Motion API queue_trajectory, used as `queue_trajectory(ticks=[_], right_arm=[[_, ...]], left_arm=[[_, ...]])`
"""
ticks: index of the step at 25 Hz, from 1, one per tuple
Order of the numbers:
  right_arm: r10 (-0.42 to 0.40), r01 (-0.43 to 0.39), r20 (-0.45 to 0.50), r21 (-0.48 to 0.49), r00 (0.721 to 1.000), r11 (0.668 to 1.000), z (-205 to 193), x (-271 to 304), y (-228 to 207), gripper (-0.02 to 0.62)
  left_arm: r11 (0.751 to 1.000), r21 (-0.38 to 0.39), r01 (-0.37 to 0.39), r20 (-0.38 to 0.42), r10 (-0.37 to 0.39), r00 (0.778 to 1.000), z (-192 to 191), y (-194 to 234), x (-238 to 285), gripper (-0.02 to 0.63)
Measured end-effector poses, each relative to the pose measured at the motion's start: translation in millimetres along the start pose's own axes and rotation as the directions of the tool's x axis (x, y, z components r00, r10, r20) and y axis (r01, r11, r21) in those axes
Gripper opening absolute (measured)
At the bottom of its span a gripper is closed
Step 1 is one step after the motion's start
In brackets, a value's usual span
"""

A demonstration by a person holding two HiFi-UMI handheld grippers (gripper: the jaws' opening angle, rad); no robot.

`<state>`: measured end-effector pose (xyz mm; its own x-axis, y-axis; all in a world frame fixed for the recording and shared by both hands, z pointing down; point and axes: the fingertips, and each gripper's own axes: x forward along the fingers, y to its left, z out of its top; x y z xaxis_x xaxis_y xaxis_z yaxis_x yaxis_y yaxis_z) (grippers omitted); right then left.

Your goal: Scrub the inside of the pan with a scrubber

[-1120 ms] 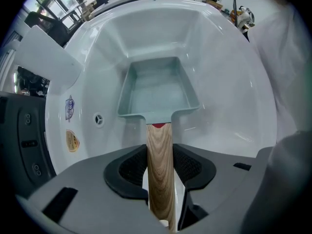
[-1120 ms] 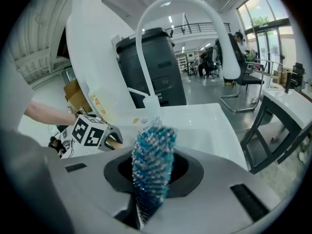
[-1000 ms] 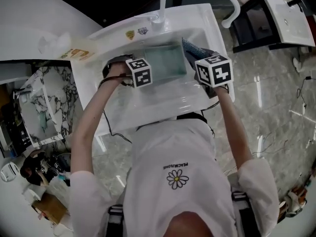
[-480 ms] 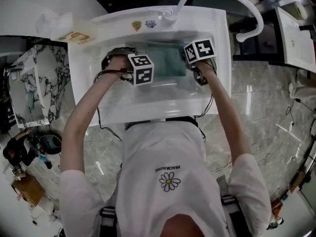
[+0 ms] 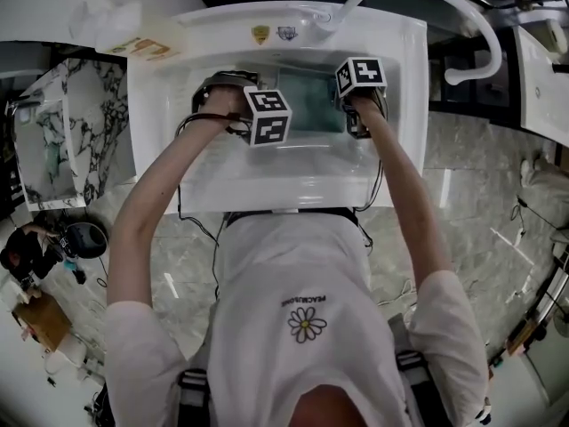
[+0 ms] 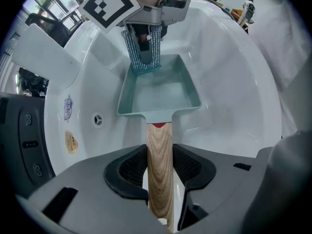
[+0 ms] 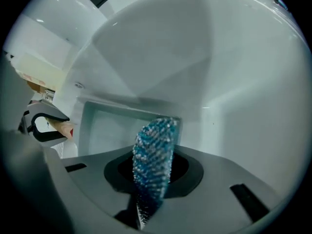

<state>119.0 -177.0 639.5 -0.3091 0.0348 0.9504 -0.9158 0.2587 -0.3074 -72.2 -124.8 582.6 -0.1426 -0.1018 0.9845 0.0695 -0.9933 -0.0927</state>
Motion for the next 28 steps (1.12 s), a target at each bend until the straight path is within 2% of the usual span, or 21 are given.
queue_trajectory(ticks=[6, 12, 20, 28], right_arm=[[0.006, -0.006, 0.013, 0.02, 1.0, 1.0, 8, 1, 3, 0.055], [0.064, -0.065, 0.019, 0.069, 0.998, 0.995, 9, 6, 16, 0.055], [0.105, -0.107, 0.036, 0.067, 0.994, 0.992, 13, 6, 34, 0.055], [0.232, -0.237, 0.071, 0.071, 0.97, 0.969, 23, 3, 86, 0.055]], left_arm=[[1.0, 0.004, -0.015, -0.003, 0.015, 1.0, -3, 6, 0, 0.166], [1.0, 0.0, -0.015, 0.003, 0.015, 1.0, -3, 5, 0, 0.166], [1.0, -0.01, -0.015, 0.009, 0.016, 1.0, -3, 2, 0, 0.166], [1.0, -0.008, -0.024, 0.009, 0.024, 1.0, -3, 3, 1, 0.166]])
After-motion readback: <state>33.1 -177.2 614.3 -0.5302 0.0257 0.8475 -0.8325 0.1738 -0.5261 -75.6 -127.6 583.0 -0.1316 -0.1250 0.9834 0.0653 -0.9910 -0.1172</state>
